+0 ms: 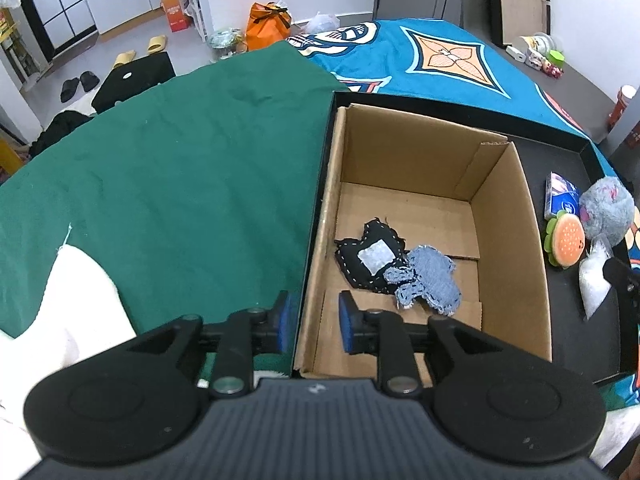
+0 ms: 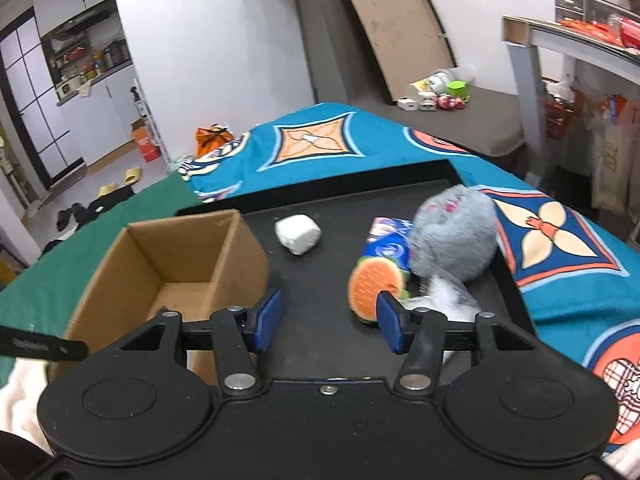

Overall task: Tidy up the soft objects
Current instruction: 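Move the right tool to the bag of white filling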

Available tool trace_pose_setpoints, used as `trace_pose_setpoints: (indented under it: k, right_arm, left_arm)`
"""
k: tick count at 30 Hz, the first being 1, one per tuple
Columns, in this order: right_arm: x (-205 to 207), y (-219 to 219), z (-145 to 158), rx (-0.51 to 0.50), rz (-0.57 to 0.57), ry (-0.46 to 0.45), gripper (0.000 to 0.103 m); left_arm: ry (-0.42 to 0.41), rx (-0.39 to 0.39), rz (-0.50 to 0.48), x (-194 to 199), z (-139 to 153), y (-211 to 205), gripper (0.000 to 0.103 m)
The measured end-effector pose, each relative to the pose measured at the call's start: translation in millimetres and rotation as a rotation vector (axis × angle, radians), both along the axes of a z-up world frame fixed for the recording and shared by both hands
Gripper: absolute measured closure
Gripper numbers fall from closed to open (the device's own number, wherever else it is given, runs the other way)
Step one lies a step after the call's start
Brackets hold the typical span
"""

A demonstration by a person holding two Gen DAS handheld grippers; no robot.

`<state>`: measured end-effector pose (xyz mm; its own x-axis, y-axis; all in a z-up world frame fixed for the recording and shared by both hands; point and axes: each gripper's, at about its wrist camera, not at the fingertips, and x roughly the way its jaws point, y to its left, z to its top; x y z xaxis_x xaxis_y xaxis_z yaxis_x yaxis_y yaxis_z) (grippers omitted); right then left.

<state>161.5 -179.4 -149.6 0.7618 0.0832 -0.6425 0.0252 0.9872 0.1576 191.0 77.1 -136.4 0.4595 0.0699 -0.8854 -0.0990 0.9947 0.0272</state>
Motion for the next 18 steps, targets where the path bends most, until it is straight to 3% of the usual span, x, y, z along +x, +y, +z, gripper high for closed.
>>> trace_pose_setpoints:
  k: [5,9,18]
  right_arm:
    - [2.0,-19.5,-13.6,0.021,-0.042,0.014,0.051]
    - [5.9,-31.5,-24.1,-0.013,-0.072,0.012,0.045]
    - [15.5,-48.2,-50.5,0.004,-0.119,0.045,0.045]
  left_arm:
    - [-0.002,0.036,-0.016,0.4,1.9,-8.3,0.065]
    - [-0.01,0.048,-0.021,1.7,4.3,-13.5,0.063]
    - [0.013,0.118,-0.037,5.6,0.9,-26.5,0.055]
